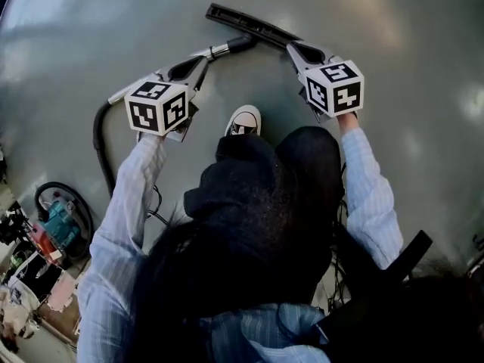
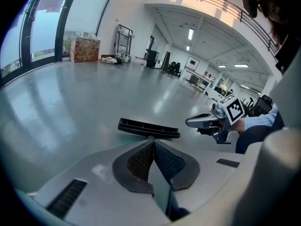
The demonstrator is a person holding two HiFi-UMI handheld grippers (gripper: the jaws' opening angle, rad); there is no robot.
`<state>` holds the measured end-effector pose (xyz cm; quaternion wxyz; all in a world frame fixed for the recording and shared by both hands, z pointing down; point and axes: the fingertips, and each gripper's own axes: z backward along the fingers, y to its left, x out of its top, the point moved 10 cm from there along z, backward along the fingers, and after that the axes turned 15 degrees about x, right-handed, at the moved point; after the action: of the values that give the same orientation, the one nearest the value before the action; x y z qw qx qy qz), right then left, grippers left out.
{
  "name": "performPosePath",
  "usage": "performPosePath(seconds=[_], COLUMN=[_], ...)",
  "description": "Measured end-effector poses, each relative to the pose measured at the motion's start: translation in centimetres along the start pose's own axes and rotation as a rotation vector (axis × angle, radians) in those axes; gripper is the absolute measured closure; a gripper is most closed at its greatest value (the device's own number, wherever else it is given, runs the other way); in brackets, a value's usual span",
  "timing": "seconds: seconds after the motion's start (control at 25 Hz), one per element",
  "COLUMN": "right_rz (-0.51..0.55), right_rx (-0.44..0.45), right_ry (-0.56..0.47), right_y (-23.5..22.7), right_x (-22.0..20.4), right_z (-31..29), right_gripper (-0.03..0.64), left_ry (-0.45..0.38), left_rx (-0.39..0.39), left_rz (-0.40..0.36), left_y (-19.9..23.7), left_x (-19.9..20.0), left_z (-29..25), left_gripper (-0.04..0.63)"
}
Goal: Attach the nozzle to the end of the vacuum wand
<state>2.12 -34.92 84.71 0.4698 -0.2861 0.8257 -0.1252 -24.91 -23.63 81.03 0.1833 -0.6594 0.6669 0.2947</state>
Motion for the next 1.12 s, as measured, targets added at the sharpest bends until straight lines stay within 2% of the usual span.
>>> performPosePath(seconds=[0.12, 0.24, 0.56, 0.76, 0.96, 1.12], right_rz=[-0.077, -0.139, -0.269, -0.345, -0.401, -0.400], right_rx=[-0.007, -0.035, -0.107, -0.148, -0.201, -0.253], right_ry=[-0.023, -0.038, 0.011, 0.019, -0.017, -0.017], right_y=[1.8, 4.0, 10.7, 15.9, 22.2, 28.0], right_x=[0.2, -0.1, -0.7, 1.6, 6.8, 11.2], right_z=[0.9, 2.7, 11.2, 18.1, 24.0, 28.5], right_gripper=[0.606, 0.606, 0.606, 0.606, 0.606, 0.606], left_ry=[0.048, 0.088, 0.122, 0.113, 0.129, 0.161], left_rx=[-0.013, -0.054, -0.127, -0.140, -0.157, -0.133], left_rz=[-0.002, -0.044, -0.109, -0.023, 0.020, 0.064], left_y=[-0.9, -3.1, -9.7, -13.4, -15.4, -16.4], left_x=[1.3, 2.6, 6.3, 9.8, 12.8, 14.2], left_z=[0.8, 1.6, 6.3, 12.5, 20.7, 28.3], left_gripper=[0.588, 0.588, 0.588, 0.588, 0.588, 0.588])
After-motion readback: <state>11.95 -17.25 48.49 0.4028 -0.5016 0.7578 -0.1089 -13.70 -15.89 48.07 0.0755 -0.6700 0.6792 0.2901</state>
